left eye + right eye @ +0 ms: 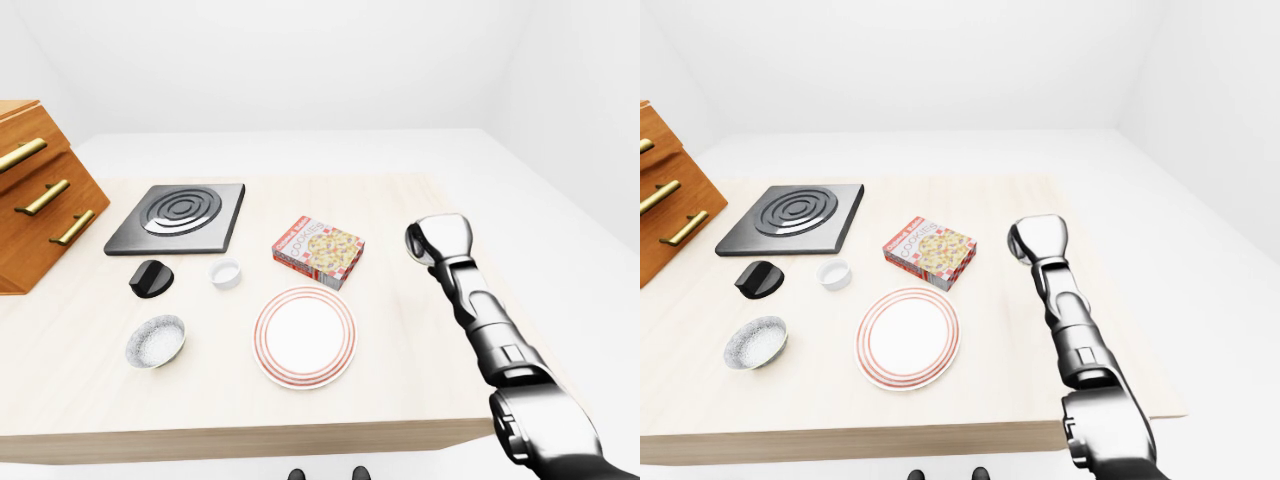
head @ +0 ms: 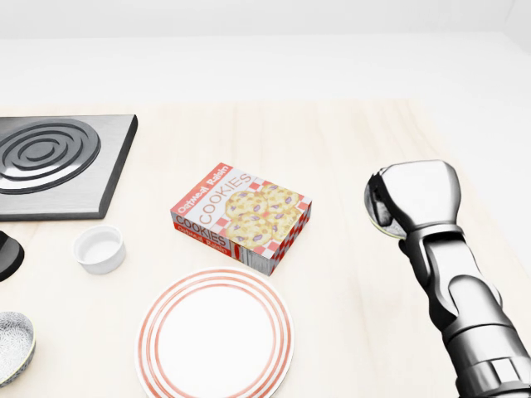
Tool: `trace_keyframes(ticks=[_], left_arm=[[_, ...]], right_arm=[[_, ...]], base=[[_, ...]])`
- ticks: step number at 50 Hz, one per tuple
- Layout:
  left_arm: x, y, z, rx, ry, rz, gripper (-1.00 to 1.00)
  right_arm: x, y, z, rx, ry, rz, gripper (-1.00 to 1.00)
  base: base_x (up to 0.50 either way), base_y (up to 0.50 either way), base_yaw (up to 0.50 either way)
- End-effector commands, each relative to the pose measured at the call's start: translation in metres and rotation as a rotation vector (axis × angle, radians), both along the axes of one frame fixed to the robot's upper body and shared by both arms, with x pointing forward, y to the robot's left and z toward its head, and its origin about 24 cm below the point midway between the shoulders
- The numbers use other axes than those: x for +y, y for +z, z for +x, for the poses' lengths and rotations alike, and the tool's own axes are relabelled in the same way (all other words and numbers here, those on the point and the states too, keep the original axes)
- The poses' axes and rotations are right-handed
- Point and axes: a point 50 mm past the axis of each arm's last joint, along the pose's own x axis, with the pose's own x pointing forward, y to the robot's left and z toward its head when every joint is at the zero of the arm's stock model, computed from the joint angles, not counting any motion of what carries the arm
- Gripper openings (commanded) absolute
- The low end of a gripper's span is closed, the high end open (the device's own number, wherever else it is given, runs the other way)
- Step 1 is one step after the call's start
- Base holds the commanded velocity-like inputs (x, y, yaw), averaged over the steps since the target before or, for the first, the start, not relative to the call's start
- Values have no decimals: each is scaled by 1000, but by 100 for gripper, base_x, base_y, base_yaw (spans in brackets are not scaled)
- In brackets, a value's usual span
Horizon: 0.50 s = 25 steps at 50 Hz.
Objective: Pick the akita bowl next to the plate and place it on the plate.
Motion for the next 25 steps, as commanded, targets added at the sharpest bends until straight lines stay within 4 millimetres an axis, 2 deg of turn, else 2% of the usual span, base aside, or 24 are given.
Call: trace_keyframes(ticks=[1,5,13,21,25], left_arm=[[0,-3,1,2,-1,-8,100],[0,-2,1,2,-1,-7,100],[0,0,0,-1,-1,-1,100],[0,-1,0,0,2,-4,100],[0,0,-1,-1,1,-1,100]], right_arm=[[3,81,-19,-201,29,-62,-100],[12,105,-35,-238,65,-74,-100],[32,136,-63,-295,105,-87,-100],[52,150,-73,-281,165,-51,-100],[61,149,-71,-284,181,-73,-100]], base=[[0,0,0],[0,0,0],[0,0,0],[0,0,0],[0,0,0]])
